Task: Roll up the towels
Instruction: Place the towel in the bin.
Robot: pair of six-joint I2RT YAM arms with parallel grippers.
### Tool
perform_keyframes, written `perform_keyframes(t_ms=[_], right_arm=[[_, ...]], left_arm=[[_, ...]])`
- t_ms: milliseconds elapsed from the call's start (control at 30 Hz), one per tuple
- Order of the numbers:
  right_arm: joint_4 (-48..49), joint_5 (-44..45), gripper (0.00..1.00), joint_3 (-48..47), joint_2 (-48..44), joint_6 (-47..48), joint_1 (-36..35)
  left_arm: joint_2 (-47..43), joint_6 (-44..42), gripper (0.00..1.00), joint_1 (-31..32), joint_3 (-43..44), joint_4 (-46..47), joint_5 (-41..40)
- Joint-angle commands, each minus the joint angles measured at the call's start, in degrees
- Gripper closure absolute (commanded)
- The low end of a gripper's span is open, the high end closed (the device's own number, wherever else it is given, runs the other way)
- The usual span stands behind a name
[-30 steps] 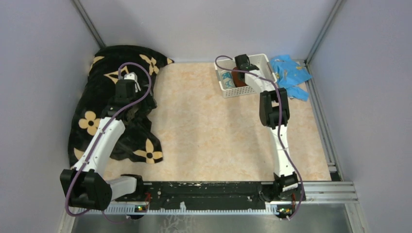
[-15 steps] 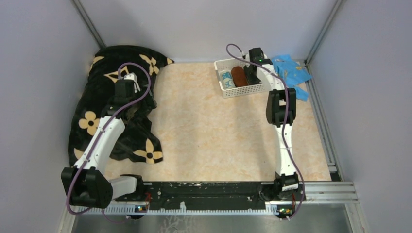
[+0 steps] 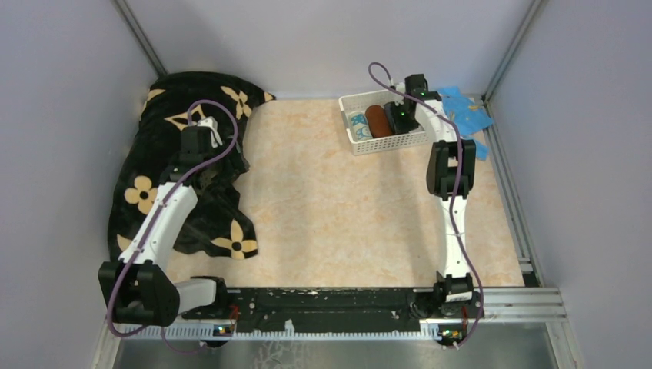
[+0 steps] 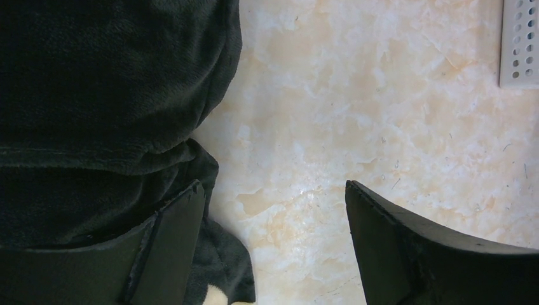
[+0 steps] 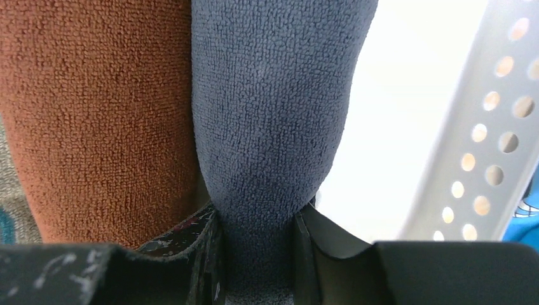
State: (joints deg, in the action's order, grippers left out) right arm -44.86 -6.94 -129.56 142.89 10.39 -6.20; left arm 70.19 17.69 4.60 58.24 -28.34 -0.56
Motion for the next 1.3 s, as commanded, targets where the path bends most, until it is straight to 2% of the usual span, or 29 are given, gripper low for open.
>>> perform_keyframes(t_ms=[0, 200, 333, 567, 867, 1067, 1200, 1267], right_arm=[[-9.1, -7.0, 0.74, 0.4, 1.0, -0.8, -1.1], [-11.0, -4.0, 0.57, 0.3, 0.5, -1.6, -1.2], [-6.7, -1.1, 0.46, 4.8, -4.0, -2.2, -1.2], [-5.6, 0.8, 0.32, 5.4, -7.8, -2.6, -1.2], [-7.4, 5.7, 0.19, 7.8, -15.4, -3.1, -1.1], [-3.8, 6.0, 0.14, 19.0, -29.3, -7.8, -1.1], [2.6, 3.7, 0.11, 31.4, -43.4, -14.4, -1.1], [7.7, 3.6, 0.1, 40.1, -54.4, -17.6, -1.1]], left_arm=[[0.5, -0.4, 0.13, -0.7, -0.4, 1.0, 1.9], [0.9, -0.4, 0.13, -1.0, -0.4, 0.9, 2.6], [0.7, -0.5, 0.13, -1.2, -0.5, 0.9, 2.6], [0.4, -0.7, 0.13, -1.4, -0.4, 0.8, 2.7], [-1.1, -1.8, 0.13, -1.5, -0.5, 0.9, 4.5], [-4.8, -3.1, 0.12, -1.6, -0.8, 2.5, 6.0], [-8.6, -3.2, 0.12, -1.6, -1.1, 3.4, 6.8], [-11.6, -3.1, 0.12, -1.6, -1.6, 3.9, 7.2]])
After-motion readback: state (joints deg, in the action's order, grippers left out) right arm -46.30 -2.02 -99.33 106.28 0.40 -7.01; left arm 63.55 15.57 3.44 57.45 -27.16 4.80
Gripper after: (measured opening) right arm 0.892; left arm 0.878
